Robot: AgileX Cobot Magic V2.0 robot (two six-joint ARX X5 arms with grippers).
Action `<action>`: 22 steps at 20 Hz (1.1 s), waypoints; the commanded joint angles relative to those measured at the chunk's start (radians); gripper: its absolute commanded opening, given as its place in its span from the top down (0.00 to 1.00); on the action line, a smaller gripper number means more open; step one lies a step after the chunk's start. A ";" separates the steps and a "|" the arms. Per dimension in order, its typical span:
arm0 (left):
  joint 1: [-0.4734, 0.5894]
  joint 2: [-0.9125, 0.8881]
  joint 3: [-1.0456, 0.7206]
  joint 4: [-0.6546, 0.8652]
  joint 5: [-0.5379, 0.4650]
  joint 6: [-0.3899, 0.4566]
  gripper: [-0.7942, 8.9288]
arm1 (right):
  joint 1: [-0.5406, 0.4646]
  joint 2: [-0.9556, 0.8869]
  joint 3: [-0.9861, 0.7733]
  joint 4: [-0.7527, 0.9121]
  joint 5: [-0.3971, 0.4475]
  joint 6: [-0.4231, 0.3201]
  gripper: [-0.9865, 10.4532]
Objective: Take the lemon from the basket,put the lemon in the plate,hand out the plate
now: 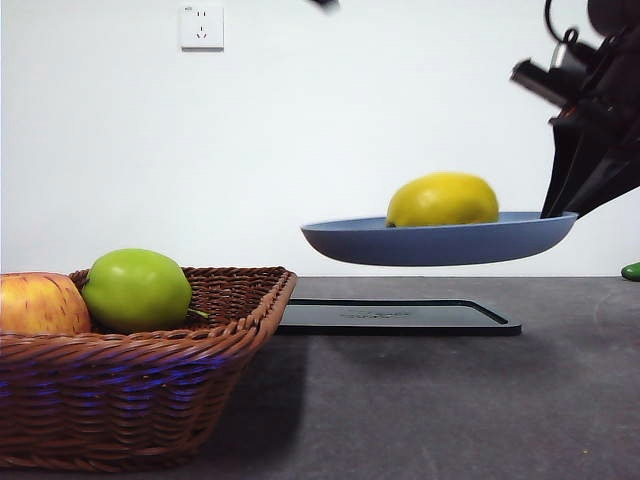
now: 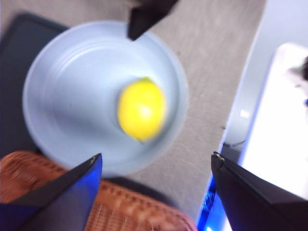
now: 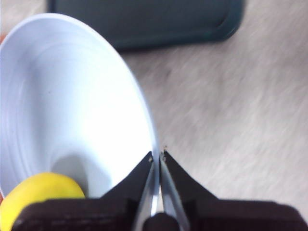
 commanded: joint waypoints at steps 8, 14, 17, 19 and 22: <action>-0.008 -0.258 0.018 -0.097 0.007 -0.094 0.52 | -0.021 0.414 0.456 0.009 -0.033 0.011 0.91; -0.008 -0.272 0.018 -0.122 0.000 -0.112 0.52 | -0.034 0.633 0.635 0.018 -0.032 0.045 0.91; -0.008 -0.272 0.018 -0.118 -0.001 -0.112 0.52 | -0.045 0.689 0.639 0.033 -0.031 0.045 0.91; -0.007 -0.272 0.018 -0.117 -0.004 -0.112 0.52 | -0.051 0.710 0.639 0.031 -0.031 0.044 0.91; -0.007 -0.272 0.018 -0.116 -0.033 -0.112 0.52 | -0.051 0.716 0.639 0.034 -0.029 0.035 0.87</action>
